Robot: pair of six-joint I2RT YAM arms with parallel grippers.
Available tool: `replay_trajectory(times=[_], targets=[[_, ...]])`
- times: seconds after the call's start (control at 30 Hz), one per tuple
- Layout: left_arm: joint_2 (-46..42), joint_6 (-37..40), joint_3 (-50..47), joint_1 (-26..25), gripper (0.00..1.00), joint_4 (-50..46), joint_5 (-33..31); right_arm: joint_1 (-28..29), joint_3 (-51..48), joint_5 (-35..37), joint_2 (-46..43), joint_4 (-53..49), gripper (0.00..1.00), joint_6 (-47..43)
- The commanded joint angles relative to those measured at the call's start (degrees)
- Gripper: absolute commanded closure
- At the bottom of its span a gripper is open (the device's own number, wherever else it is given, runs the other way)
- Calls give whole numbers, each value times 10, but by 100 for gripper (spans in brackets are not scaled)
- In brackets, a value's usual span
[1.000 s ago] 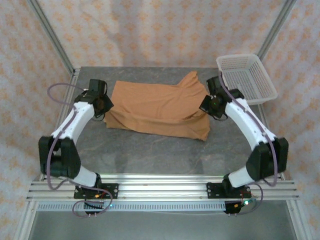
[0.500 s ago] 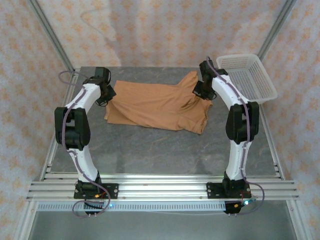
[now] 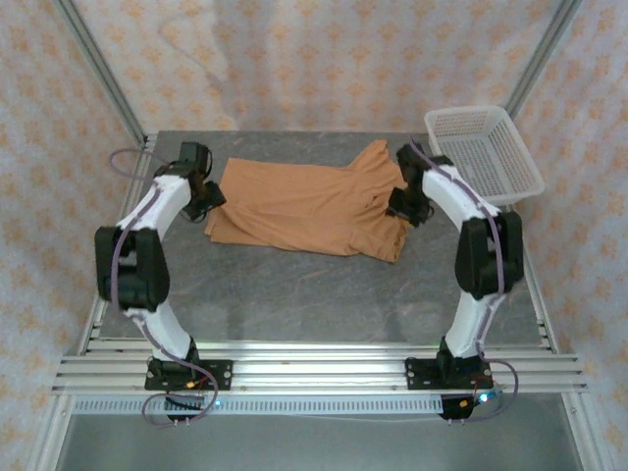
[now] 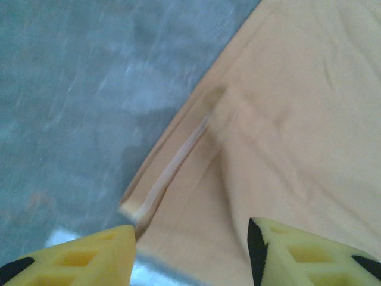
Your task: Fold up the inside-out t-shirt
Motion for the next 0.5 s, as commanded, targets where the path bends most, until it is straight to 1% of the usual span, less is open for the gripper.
replay_trajectory(times=[0.0,0.07,0.13,0.17,0.3,0.4,0.47], targets=[[-39,-13,-97,27,52,41,77,5,-117,-33,-88,65,54,5],[-51,-13,-139,37,55,68,111,6,-186,-64,-127,113,54,25],[-51,-13,-160,41,56,86,129,5,-235,-90,-148,156,53,43],[-46,-28,-167,42,56,93,135,6,-252,-100,-152,173,53,51],[-24,-39,-179,44,56,124,151,8,-275,-117,-138,207,53,64],[-2,-45,-173,49,52,141,152,8,-280,-117,-114,228,52,65],[16,-48,-165,50,52,149,149,8,-279,-116,-92,240,53,66]])
